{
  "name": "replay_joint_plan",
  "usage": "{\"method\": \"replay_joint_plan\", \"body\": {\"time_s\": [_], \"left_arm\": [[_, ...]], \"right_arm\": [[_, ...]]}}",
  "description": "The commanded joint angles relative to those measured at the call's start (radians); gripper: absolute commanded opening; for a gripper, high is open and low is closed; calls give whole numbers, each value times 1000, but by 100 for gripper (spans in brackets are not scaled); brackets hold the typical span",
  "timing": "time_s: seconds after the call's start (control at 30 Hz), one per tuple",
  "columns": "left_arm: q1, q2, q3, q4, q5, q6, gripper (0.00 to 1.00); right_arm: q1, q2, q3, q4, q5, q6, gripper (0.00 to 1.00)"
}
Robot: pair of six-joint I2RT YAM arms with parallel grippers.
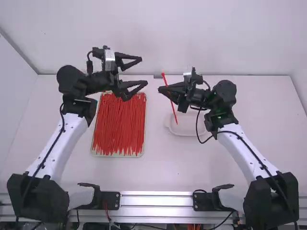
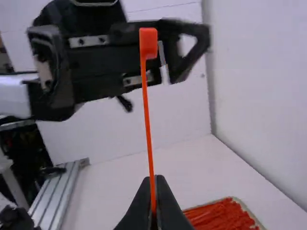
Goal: Fasten the cable tie
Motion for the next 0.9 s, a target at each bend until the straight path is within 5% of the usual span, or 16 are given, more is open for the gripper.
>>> {"method": "replay_joint_plan", "body": {"time_s": [0.0,0.33,0.7,0.87], "left_arm": [[-6,68,114,7,239,-40,99],[-90,206,320,7,314,-178,97],[-180,206,378,7,214,-208,71],[-180,206,378,8,179,-228,49]], "right_arm": [[18,-21,32,43,-27,49,0],[21,-20,32,291,31,175,0],[53,-19,32,397,125,200,0],[60,-19,32,385,148,175,0]]}}
